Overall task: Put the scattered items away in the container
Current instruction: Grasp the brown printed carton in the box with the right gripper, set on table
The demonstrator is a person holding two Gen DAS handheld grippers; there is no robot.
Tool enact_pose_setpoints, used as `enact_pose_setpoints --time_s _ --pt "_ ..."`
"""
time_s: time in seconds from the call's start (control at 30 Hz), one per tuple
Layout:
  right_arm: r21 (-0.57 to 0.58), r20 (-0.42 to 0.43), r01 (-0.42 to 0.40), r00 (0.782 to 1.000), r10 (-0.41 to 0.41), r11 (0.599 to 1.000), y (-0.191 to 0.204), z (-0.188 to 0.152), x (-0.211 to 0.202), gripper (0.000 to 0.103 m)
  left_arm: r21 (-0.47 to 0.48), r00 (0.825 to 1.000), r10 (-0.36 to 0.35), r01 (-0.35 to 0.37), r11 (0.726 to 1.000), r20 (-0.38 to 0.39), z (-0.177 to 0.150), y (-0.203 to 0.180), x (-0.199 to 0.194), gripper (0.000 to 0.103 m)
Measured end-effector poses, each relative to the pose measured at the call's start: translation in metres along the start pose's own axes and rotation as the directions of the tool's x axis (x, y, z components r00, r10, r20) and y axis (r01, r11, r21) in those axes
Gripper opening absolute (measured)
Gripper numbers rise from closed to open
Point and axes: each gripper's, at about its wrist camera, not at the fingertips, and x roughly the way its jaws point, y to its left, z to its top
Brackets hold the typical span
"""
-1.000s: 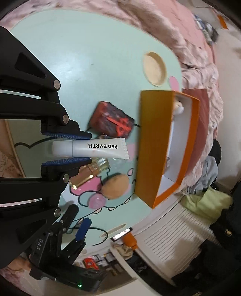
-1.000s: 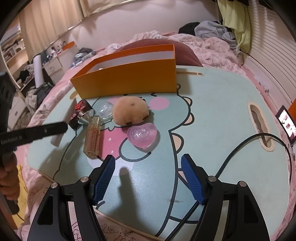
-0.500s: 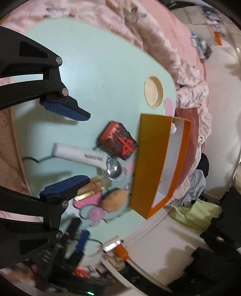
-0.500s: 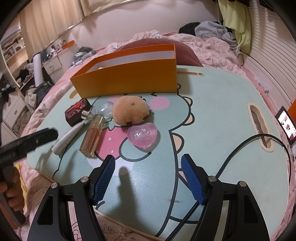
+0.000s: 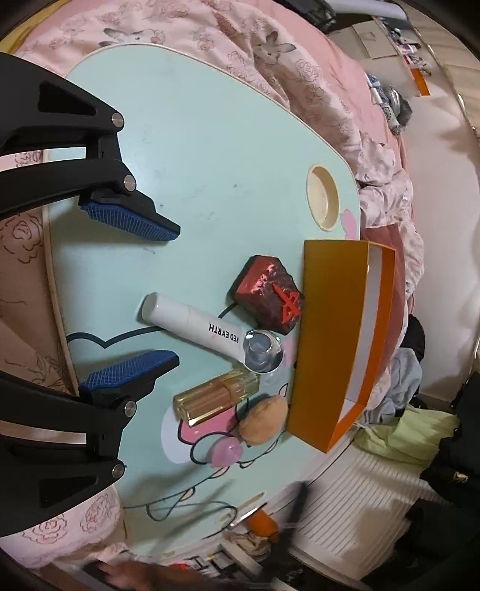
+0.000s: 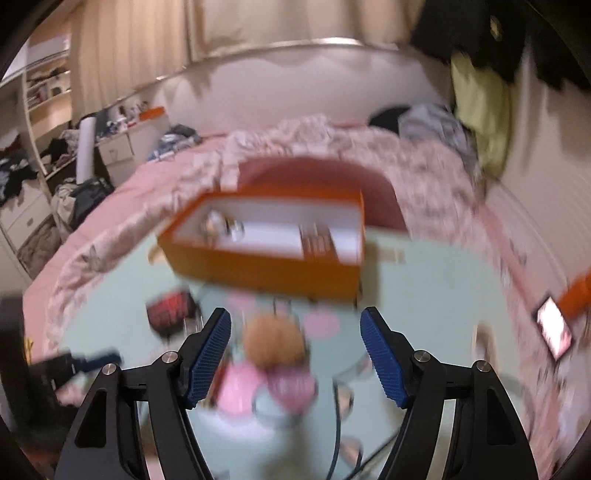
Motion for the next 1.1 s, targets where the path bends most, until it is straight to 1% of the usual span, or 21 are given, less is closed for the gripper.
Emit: enact_pose_setpoints --time_s 0.07,0.1,0.13,0.17,0.2,0.23,0.27,0.37,0.43,0.53,0.6,0.63,0.67,0.7,0.8,0.83,0.93,1.0,1.03,1.07,1.1 --pt "-0.049 -0.029 0.011 0.999 -0.013 0.999 0.003 0.032 0.018 0.068 0.02 1.0 0.006 -0.006 1.0 0.001 -0.001 -0.005 0.002 0.07" --pt "-0.059 -0.065 0.005 0.998 -0.009 0.998 0.003 0.045 0.03 0.067 0.034 1.0 0.015 -0.015 0.999 0.002 -0.002 -0.008 0.003 0.072" --pt "-0.063 -0.125 -0.008 0.992 0.0 0.998 0.003 0.057 0.047 0.067 0.055 1.0 0.029 -0.029 0.998 0.001 -0.002 -0.012 0.004 0.076" --pt "-0.053 -0.206 -0.03 0.978 0.018 0.998 0.002 0.069 0.068 0.066 0.073 0.999 0.041 -0.041 0.996 0.0 -0.003 -0.016 0.006 0.078" --pt "-0.04 -0.286 -0.038 0.958 0.025 0.998 0.0 0.076 0.089 0.063 0.089 0.999 0.054 -0.054 0.995 -0.001 -0.003 -0.019 0.007 0.08" --pt "-0.035 -0.34 -0.032 0.94 0.018 0.999 -0.001 0.081 0.106 0.061 0.105 0.998 0.071 -0.07 0.992 -0.001 -0.004 -0.023 0.009 0.082" --pt "-0.049 -0.382 -0.007 0.924 -0.012 0.999 0.0 0.084 0.123 0.06 0.114 0.997 0.074 -0.074 0.991 0.001 -0.004 -0.025 0.009 0.082" --pt "-0.14 -0.434 0.086 0.89 -0.139 0.986 0.004 0.088 0.157 0.059 0.114 0.998 0.067 -0.067 0.991 0.006 -0.005 -0.025 0.009 0.082" --pt "-0.152 -0.475 0.099 0.865 -0.161 0.983 0.003 0.085 0.175 0.059 0.113 0.998 0.066 -0.067 0.991 0.007 -0.005 -0.024 0.008 0.082" --pt "-0.148 -0.547 0.122 0.817 -0.184 0.982 0.0 0.076 0.201 0.059 0.114 0.998 0.065 -0.065 0.991 0.008 -0.005 -0.023 0.008 0.082" --pt "-0.165 -0.562 0.104 0.807 -0.18 0.981 0.002 0.071 0.21 0.058 0.115 0.998 0.065 -0.065 0.991 0.008 -0.005 -0.023 0.008 0.082" --pt "-0.194 -0.567 0.093 0.802 -0.189 0.977 0.006 0.068 0.213 0.055 0.117 0.998 0.066 -0.067 0.991 0.01 -0.006 -0.024 0.008 0.082" --pt "-0.214 -0.56 0.096 0.803 -0.203 0.972 0.008 0.067 0.212 0.049 0.116 0.998 0.066 -0.066 0.991 0.008 -0.006 -0.023 0.008 0.082" --pt "-0.214 -0.55 0.096 0.811 -0.201 0.972 0.009 0.068 0.21 0.04 0.115 0.998 0.064 -0.065 0.991 0.008 -0.005 -0.022 0.008 0.082" --pt "-0.119 -0.551 0.015 0.831 -0.078 0.993 0.005 0.07 0.206 0.04 0.113 0.998 0.061 -0.061 0.992 0.008 -0.005 -0.021 0.008 0.082" --pt "-0.085 -0.529 -0.004 0.848 -0.042 0.996 0.002 0.072 0.199 0.04 0.113 0.998 0.061 -0.062 0.992 0.008 -0.005 -0.022 0.008 0.082" --pt "-0.026 -0.431 -0.013 0.902 0.001 1.0 -0.008 0.08 0.168 0.04 0.112 0.998 0.06 -0.061 0.992 0.008 -0.005 -0.022 0.008 0.083" --pt "0.002 -0.354 -0.032 0.935 0.03 0.999 -0.01 0.082 0.135 0.04 0.113 0.998 0.063 -0.063 0.992 0.009 -0.005 -0.023 0.008 0.082" --pt "0.018 -0.304 -0.057 0.951 0.059 0.998 -0.01 0.081 0.111 0.04 0.112 0.998 0.062 -0.063 0.992 0.009 -0.005 -0.023 0.007 0.082" --pt "0.035 -0.265 -0.09 0.959 0.096 0.995 -0.008 0.078 0.093 0.04 0.111 0.998 0.061 -0.062 0.992 0.009 -0.005 -0.022 0.008 0.082" --pt "0.059 -0.233 -0.142 0.96 0.152 0.988 -0.007 0.071 0.071 0.04 0.11 0.998 0.06 -0.061 0.992 0.01 -0.005 -0.022 0.008 0.083"
